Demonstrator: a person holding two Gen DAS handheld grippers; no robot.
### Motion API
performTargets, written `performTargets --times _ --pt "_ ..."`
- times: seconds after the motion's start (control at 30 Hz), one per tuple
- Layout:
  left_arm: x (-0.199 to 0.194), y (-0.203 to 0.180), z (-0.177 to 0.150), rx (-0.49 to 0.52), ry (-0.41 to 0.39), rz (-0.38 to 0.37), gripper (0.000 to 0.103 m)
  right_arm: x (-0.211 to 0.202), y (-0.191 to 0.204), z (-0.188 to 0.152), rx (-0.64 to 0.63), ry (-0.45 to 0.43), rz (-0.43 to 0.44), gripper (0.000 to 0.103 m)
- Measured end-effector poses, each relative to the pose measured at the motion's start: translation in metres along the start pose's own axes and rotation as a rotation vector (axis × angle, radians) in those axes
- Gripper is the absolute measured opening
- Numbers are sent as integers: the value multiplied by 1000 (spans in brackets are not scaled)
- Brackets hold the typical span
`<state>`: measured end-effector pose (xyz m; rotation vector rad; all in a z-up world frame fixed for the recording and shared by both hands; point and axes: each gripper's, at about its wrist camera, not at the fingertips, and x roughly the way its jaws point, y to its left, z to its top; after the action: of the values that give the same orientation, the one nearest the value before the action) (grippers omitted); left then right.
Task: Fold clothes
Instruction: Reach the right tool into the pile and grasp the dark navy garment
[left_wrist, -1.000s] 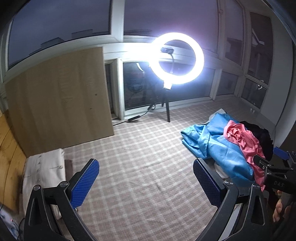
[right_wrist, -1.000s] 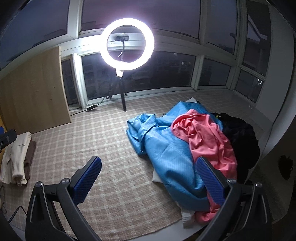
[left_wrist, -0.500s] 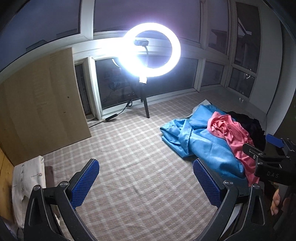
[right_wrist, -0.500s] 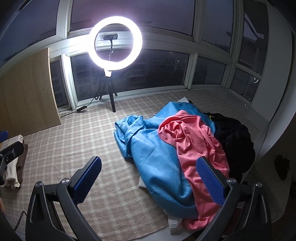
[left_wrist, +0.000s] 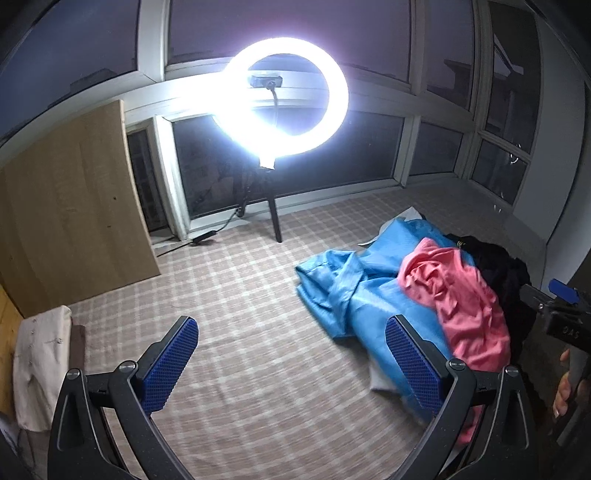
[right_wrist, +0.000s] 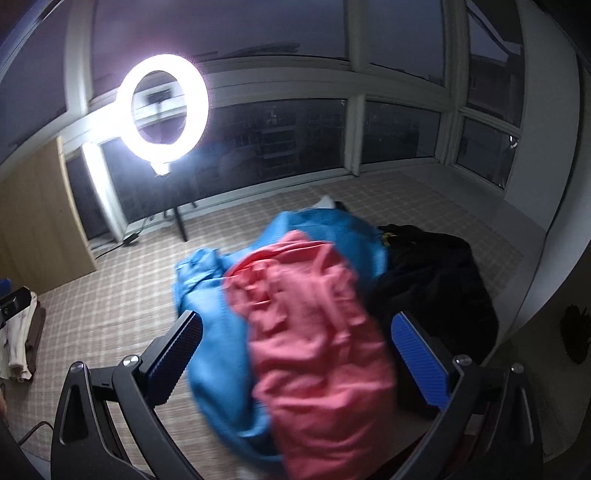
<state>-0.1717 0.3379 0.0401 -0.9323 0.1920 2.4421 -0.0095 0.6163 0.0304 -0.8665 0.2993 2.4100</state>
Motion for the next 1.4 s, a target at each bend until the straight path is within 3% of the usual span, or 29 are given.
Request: performTargets --times 0.2,0.37,0.8,0.87,0.93,1.4 --pt "22 -38 9 -9 18 -13 102 21 -56 12 -3 7 31 103" --pt "37 -60 15 -23 44 -24 102 50 -69 16 -58 46 85 103" --pt "71 -76 11 -30 122 23 102 122 -31 3 -211 143 248 102" --pt "72 -76 11 -31 126 28 102 135 -24 2 -234 167 249 89" --pt "74 -74 12 -33 130 32 102 146 -18 0 -255 194 241 85" --pt "79 -66 10 -38 148 41 102 172 -8 -12 -295 266 236 82"
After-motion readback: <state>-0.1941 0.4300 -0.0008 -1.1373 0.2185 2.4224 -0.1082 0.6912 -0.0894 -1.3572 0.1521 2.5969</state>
